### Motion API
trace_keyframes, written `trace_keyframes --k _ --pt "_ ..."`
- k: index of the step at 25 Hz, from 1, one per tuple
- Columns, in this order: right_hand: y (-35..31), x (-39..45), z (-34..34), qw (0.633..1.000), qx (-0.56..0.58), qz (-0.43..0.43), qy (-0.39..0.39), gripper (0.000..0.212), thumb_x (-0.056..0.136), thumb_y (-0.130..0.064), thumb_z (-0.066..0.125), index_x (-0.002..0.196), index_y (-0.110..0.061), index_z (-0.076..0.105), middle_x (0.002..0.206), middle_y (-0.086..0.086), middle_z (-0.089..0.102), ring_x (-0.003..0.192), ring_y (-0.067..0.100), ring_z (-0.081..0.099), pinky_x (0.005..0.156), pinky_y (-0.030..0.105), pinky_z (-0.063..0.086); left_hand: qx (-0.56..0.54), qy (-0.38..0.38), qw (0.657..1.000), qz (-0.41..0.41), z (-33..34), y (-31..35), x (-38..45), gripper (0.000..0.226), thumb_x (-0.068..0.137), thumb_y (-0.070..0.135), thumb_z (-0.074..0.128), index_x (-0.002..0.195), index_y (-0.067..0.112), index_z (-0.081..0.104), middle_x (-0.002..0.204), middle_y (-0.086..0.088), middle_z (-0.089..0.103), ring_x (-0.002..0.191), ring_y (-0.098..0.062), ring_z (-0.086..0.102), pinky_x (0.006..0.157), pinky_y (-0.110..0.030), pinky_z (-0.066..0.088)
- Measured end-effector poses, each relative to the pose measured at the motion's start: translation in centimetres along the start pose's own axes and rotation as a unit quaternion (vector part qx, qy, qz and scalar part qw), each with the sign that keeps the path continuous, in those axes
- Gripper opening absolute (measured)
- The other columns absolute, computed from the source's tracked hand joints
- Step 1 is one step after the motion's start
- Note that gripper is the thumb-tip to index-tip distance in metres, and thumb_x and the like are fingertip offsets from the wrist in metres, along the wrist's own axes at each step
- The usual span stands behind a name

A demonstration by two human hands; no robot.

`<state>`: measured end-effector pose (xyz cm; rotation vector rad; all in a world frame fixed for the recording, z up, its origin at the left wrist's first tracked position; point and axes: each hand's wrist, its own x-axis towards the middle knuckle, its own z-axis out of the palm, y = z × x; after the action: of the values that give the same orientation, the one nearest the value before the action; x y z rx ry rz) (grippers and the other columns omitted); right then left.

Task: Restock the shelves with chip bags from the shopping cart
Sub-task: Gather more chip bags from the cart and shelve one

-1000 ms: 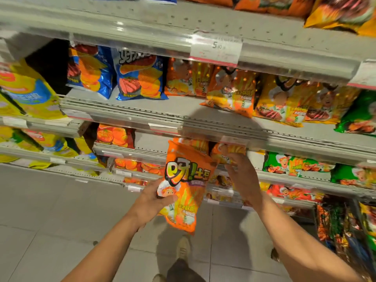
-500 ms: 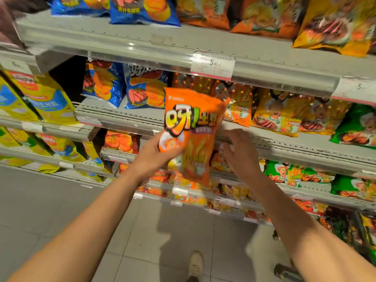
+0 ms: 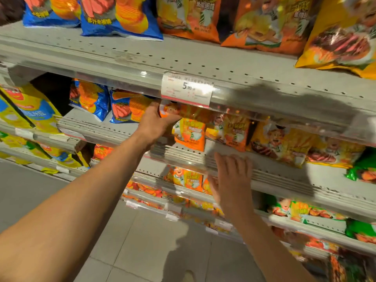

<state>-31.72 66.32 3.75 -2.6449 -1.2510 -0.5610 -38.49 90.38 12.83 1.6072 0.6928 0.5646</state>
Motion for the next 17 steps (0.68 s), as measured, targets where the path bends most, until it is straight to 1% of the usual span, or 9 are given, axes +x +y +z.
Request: trace_keyframes --k 2,5,6,8,10,12,13,15,17 --pt "-0.1 0.2 0.4 1.0 -0.011 -0.003 0.017 0.059 0.08 -0.037 0.073 0.13 -0.007 0.061 0.116 0.015 0.062 0.113 0.039 0.056 0.11 0.06 0.035 0.019 -0.016 1.0 -0.013 -0.8 -0.8 0.7 0.02 0.088 0.011 0.077 0.102 0.02 0.066 0.096 -0.017 0.075 0.082 -0.036 0.075 0.058 -0.045 0.064" --pt "-0.1 0.1 0.5 0.999 -0.016 -0.021 0.036 0.053 0.083 -0.033 0.071 0.129 -0.007 0.06 0.116 0.015 0.061 0.112 0.039 0.055 0.109 0.059 0.033 0.05 -0.048 0.997 -0.03 -2.5 -1.9 0.6 0.035 0.088 0.012 0.077 0.118 0.021 0.061 0.104 0.0 0.073 0.091 -0.015 0.071 0.072 -0.022 0.06" --pt "0.1 0.0 0.4 0.999 -0.018 -0.024 0.03 0.054 0.084 -0.033 0.07 0.13 -0.007 0.059 0.117 0.014 0.06 0.114 0.039 0.054 0.11 0.059 0.031 0.059 -0.049 0.996 -0.039 -2.8 -2.1 0.5 0.036 0.088 0.013 0.077 0.118 0.025 0.061 0.106 0.002 0.073 0.09 -0.009 0.071 0.074 -0.019 0.058" --pt "0.3 -0.2 0.5 0.999 -0.027 -0.028 0.016 0.056 0.086 -0.032 0.07 0.134 -0.007 0.057 0.119 0.015 0.059 0.116 0.04 0.053 0.111 0.06 0.029 0.085 -0.04 0.994 -0.052 -2.8 -2.1 0.4 0.033 0.088 0.015 0.078 0.11 0.033 0.061 0.1 0.005 0.072 0.082 -0.001 0.071 0.065 -0.012 0.055" --pt "0.2 -0.1 0.6 0.999 -0.028 -0.022 0.005 0.059 0.083 -0.032 0.073 0.134 -0.006 0.057 0.12 0.016 0.059 0.117 0.041 0.053 0.111 0.061 0.031 0.108 -0.005 0.992 -0.058 -2.1 -2.0 0.3 0.03 0.088 0.016 0.078 0.108 0.028 0.059 0.096 0.002 0.069 0.086 -0.012 0.07 0.065 -0.018 0.057" --pt "0.2 0.2 0.5 1.0 -0.018 -0.021 0.003 0.066 0.076 -0.035 0.08 0.131 -0.005 0.06 0.117 0.018 0.061 0.113 0.041 0.056 0.108 0.061 0.037 0.182 0.052 0.981 -0.049 -1.0 -1.9 -0.2 0.047 0.087 0.023 0.08 0.125 0.017 0.054 0.115 -0.011 0.064 0.108 -0.028 0.062 0.087 -0.04 0.057" --pt "0.3 0.3 0.4 0.999 -0.017 -0.028 0.0 0.069 0.073 -0.037 0.082 0.13 -0.005 0.061 0.116 0.018 0.061 0.111 0.042 0.058 0.106 0.061 0.039 0.246 0.091 0.964 -0.034 -0.5 -2.0 -0.8 0.061 0.085 0.028 0.081 0.134 0.012 0.049 0.127 -0.016 0.056 0.12 -0.034 0.053 0.099 -0.046 0.05" --pt "0.4 0.0 -0.2 0.998 -0.016 -0.036 -0.043 0.073 0.076 -0.04 0.078 0.136 -0.005 0.056 0.12 0.019 0.059 0.116 0.044 0.055 0.108 0.062 0.037 0.324 0.148 0.934 0.009 0.4 -2.2 -2.6 0.084 0.082 0.035 0.082 0.148 0.008 0.037 0.141 -0.021 0.041 0.134 -0.037 0.037 0.108 -0.045 0.035" --pt "0.4 -0.1 -1.0 0.995 -0.001 -0.039 -0.091 0.075 0.083 -0.04 0.068 0.147 -0.009 0.043 0.131 0.016 0.052 0.128 0.042 0.045 0.114 0.059 0.027 0.341 0.136 0.928 0.063 1.0 -2.6 -5.1 0.095 0.083 0.036 0.081 0.156 0.008 0.027 0.149 -0.022 0.035 0.138 -0.039 0.031 0.114 -0.045 0.029"
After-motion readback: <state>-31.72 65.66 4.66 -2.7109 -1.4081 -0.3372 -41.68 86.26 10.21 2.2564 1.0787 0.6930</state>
